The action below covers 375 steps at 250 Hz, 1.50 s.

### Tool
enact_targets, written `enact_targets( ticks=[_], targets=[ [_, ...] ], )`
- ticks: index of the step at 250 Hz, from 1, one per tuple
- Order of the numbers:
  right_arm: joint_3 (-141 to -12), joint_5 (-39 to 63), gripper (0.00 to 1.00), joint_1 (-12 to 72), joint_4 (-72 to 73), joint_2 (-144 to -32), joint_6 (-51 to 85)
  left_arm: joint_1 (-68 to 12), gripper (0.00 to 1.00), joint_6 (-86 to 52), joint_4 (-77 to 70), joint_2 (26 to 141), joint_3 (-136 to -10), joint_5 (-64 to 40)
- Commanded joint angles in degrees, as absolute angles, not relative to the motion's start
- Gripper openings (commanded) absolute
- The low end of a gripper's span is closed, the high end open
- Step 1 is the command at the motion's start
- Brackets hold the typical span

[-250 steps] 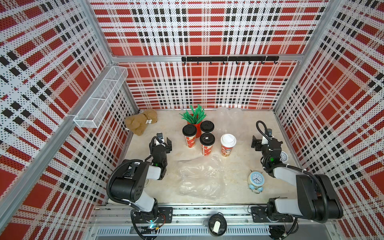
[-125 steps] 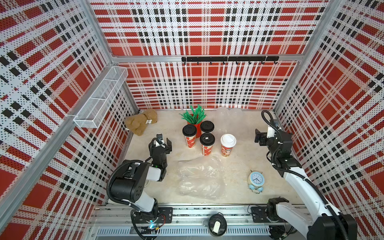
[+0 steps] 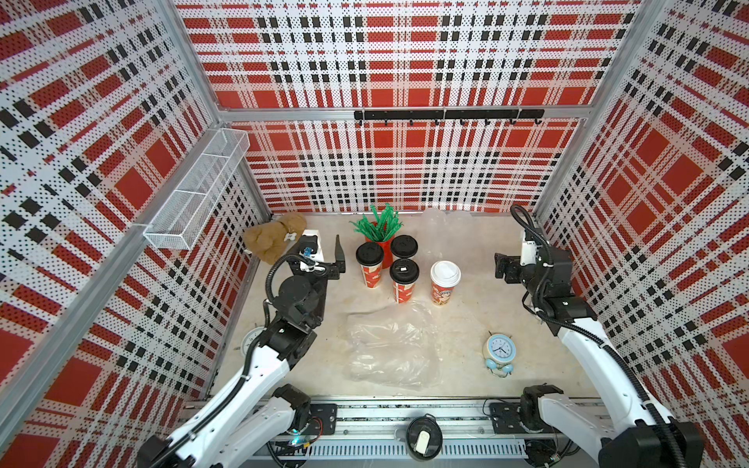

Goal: Pack milk tea into plastic carrier bags
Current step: Adjust the plastic carrier bag at the center of the board.

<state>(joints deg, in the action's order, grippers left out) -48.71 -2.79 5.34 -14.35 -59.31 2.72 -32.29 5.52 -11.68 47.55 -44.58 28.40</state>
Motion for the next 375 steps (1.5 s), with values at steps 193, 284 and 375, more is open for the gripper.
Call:
enact_targets(
  ticks=[193, 284, 375],
  targets=[
    [-54.7, -3.0, 0.86, 5.7, -25.1, -54.6, 13.7, -75.2, 0.62, -43.4, 45.4, 92.8, -78.2, 17.9],
    [-51.6, -4.5, 0.86, 5.7, -25.4, -48.8, 15.3, -73.7, 0.58, -50.4, 50.3, 103.8, -81.5, 19.6],
    [-49.9, -6.6, 0.87, 5.7, -24.9, -46.3, 15.4, -69.6, 0.54, -48.5, 44.4, 107.3, -80.2, 14.7]
  ],
)
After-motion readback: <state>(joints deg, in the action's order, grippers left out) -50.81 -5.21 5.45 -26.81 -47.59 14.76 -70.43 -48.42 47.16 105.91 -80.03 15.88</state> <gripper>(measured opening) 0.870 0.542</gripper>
